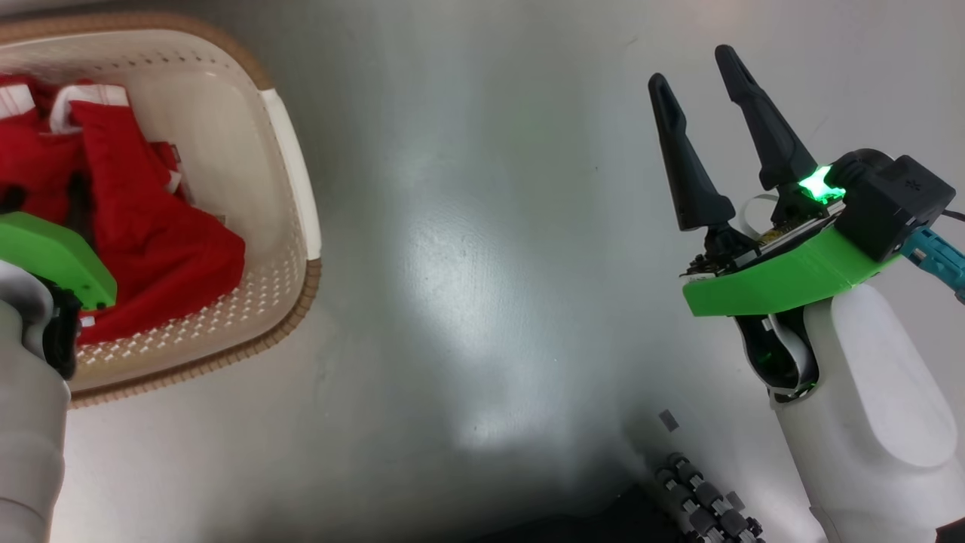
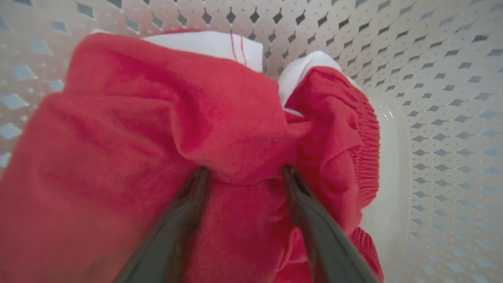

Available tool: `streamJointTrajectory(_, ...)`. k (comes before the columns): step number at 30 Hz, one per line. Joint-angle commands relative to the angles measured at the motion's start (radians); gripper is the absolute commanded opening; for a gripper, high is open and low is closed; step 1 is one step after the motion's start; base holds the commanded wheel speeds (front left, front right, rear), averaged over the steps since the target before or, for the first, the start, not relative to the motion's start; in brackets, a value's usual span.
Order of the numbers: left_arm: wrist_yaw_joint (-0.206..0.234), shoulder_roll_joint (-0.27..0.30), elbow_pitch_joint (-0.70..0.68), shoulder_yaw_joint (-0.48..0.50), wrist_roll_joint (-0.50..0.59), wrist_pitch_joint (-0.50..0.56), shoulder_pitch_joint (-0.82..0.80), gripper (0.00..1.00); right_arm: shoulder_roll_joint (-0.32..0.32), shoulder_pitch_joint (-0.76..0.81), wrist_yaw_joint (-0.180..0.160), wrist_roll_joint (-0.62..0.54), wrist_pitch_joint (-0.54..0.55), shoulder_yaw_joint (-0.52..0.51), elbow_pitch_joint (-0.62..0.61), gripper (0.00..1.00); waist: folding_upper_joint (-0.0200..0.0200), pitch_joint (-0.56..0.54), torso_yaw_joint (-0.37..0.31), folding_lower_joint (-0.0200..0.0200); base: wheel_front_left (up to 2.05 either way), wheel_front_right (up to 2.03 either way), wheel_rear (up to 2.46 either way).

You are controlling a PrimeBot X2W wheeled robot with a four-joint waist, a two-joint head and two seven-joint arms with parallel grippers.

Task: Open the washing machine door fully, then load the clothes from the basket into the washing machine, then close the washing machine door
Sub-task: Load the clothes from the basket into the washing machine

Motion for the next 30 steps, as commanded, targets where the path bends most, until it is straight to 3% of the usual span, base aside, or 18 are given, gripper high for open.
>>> streamJointTrajectory(1,-0.003,0.05,0.004,0.007,-0.011,0.022,0.022,1.0,0.009,0.031,0.002,-0.005,-0.005,0.018,-0.025,1.0,-0.0001,0.011,-0.008,0.0,0.0,0.0,0.0)
streamJointTrajectory(9,-0.003,0.044,0.004,-0.037,-0.063,0.091,0.026,1.0,0.015,0.032,0.002,-0.007,-0.005,0.016,-0.028,1.0,-0.0001,0.023,-0.014,0.0,0.0,0.0,0.0)
streamJointTrajectory(10,-0.003,0.045,0.001,-0.042,-0.069,0.09,0.028,0.86,0.015,0.032,0.002,-0.008,-0.005,0.015,-0.028,1.0,-0.0001,0.022,-0.014,0.0,0.0,0.0,0.0)
streamJointTrajectory(11,-0.003,0.045,-0.002,-0.046,-0.075,0.087,0.029,0.47,0.015,0.032,0.002,-0.008,-0.005,0.014,-0.028,1.0,-0.0001,0.022,-0.013,0.0,0.0,0.0,0.0)
streamJointTrajectory(12,-0.003,0.046,-0.005,-0.051,-0.081,0.085,0.03,0.17,0.016,0.032,0.002,-0.008,-0.005,0.014,-0.028,1.0,-0.0001,0.022,-0.012,0.0,0.0,0.0,0.0)
streamJointTrajectory(13,-0.003,0.046,-0.007,-0.056,-0.086,0.083,0.032,0.0,0.016,0.032,0.002,-0.009,-0.005,0.013,-0.028,1.0,-0.0001,0.021,-0.012,0.0,0.0,0.0,0.0)
streamJointTrajectory(30,-0.003,0.051,-0.052,-0.163,-0.16,-0.001,0.075,0.0,0.017,0.022,0.002,-0.004,-0.005,0.021,-0.005,1.0,-0.0001,-0.04,0.016,0.0,0.0,0.0,0.0)
